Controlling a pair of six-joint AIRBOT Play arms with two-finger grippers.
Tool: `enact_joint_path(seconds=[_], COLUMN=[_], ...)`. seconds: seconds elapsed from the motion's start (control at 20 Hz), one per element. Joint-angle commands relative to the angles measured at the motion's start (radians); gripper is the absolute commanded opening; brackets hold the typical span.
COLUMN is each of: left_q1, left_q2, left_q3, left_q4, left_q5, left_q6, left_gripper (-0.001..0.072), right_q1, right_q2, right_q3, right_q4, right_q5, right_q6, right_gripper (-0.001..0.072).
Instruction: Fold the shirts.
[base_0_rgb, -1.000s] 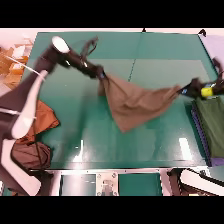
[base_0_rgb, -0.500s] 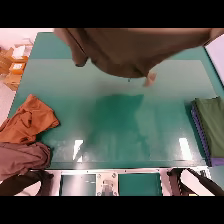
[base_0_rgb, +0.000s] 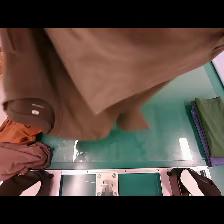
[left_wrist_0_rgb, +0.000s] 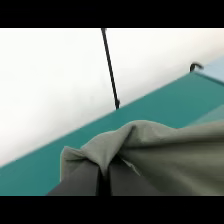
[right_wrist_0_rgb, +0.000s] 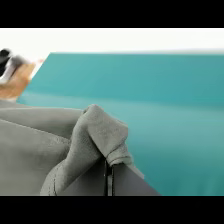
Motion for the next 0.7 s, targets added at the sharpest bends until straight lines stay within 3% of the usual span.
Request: enact_joint_path(seconds=[0.0, 0.15, 0.35, 0.45, 0.55, 0.6, 0.65], left_q1=[0.001, 0.0, 0.0, 0.0, 0.0, 0.004, 0.016], left_q2=[-0.152, -0.436, -0.795, -0.894, -0.927, -0.925, -0.922], left_q3=[-0.119, -0.146, -0.146, -0.145, -0.145, -0.143, -0.125], left_q4=[0.005, -0.093, -0.428, -0.551, -0.583, -0.579, -0.572], left_q5=[0.051, 0.056, 0.145, 0.183, 0.177, 0.149, 0.089], left_q6=[0.002, 0.056, 0.187, 0.228, 0.224, 0.219, 0.2], left_gripper=[0.0025, 0.0026, 0.0026, 0.0027, 0.0029, 0.0209, 0.0591], right_q1=[0.033, 0.09, 0.14, 0.139, 0.139, 0.139, 0.136], right_q2=[0.013, 0.011, -0.076, -0.167, -0.243, -0.272, -0.288], right_q3=[-0.303, -0.705, -1.174, -1.234, -1.206, -1.175, -1.135], right_q4=[0.033, 0.033, 0.049, 0.048, 0.048, 0.048, 0.043], right_q5=[-0.027, -0.198, -0.613, -0.719, -0.729, -0.727, -0.716], right_q6=[-0.011, -0.029, -0.039, -0.078, -0.112, -0.113, -0.125], right_gripper=[0.0014, 0.0014, 0.0014, 0.0014, 0.0014, 0.0018, 0.0114])
